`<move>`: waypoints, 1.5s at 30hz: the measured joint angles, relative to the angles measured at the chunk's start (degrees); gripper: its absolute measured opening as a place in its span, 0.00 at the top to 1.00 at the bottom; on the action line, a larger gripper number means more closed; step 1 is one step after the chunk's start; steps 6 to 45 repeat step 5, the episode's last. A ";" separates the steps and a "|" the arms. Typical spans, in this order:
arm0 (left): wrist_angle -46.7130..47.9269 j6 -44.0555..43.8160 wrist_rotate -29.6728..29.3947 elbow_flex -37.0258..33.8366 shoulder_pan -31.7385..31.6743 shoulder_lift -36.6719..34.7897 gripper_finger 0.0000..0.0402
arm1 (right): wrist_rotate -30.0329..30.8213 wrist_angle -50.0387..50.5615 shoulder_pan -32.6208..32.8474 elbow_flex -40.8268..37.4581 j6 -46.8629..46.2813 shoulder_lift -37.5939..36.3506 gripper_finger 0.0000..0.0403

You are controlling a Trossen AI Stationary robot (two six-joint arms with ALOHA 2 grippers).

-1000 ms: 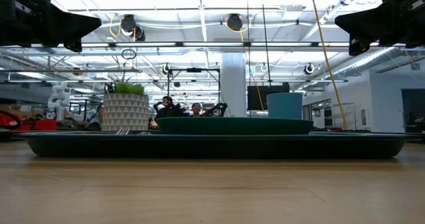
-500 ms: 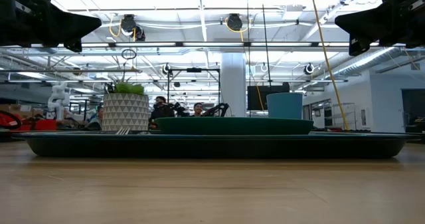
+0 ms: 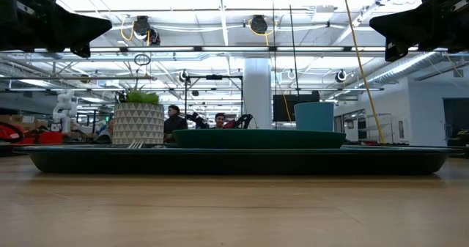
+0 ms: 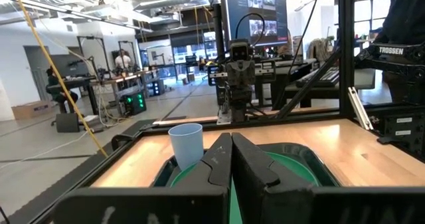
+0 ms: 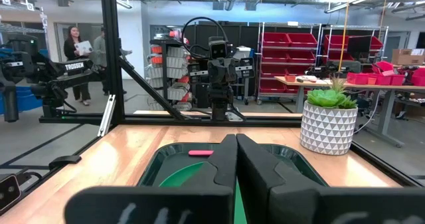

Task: Pick and place plate/cup/fork/spoon on tray
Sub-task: Return to Home Position

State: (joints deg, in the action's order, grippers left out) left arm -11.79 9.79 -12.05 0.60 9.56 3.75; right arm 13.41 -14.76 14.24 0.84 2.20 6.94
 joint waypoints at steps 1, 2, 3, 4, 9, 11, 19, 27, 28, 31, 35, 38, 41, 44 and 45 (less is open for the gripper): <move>0.02 0.00 0.00 0.00 0.00 0.00 0.98 | 0.00 0.00 0.00 0.00 0.00 0.00 1.00; 0.02 -0.01 0.02 0.00 0.02 -0.02 0.98 | -0.02 0.00 0.00 0.00 0.00 0.00 1.00; 0.00 -0.01 0.02 0.00 0.02 0.00 0.98 | -0.01 0.00 0.00 0.00 0.00 0.00 1.00; 0.00 -0.03 0.00 0.00 0.00 0.00 0.98 | -0.01 0.00 0.00 0.00 0.00 -0.01 1.00; 0.01 -0.03 0.01 0.00 0.00 -0.01 0.98 | -0.02 0.00 0.00 0.00 0.00 0.00 1.00; 0.01 -0.03 0.01 0.00 0.00 -0.01 0.98 | -0.02 0.00 0.00 0.00 0.00 0.00 1.00; 0.01 -0.03 0.01 0.00 0.00 -0.01 0.98 | -0.02 0.00 0.00 0.00 0.00 0.00 1.00; 0.01 -0.03 0.01 0.00 0.00 -0.01 0.98 | -0.02 0.00 0.00 0.00 0.00 0.00 1.00; 0.01 -0.03 0.01 0.00 0.00 -0.01 0.98 | -0.02 0.00 0.00 0.00 0.00 0.00 1.00; 0.01 -0.03 0.01 0.00 0.00 -0.01 0.98 | -0.02 0.00 0.00 0.00 0.00 0.00 1.00; 0.01 -0.03 0.01 0.00 0.00 -0.01 0.98 | -0.02 0.00 0.00 0.00 0.00 0.00 1.00; 0.01 -0.03 0.01 0.00 0.00 -0.01 0.98 | -0.02 0.00 0.00 0.00 0.00 0.00 1.00; 0.01 -0.03 0.01 0.00 0.00 -0.01 0.98 | -0.02 0.00 0.00 0.00 0.00 0.00 1.00; 0.01 -0.03 0.01 0.00 0.00 -0.01 0.98 | -0.02 0.00 0.00 0.00 0.00 0.00 1.00; 0.01 -0.03 0.01 0.00 0.00 -0.01 0.98 | -0.02 0.00 0.00 0.00 0.00 0.00 1.00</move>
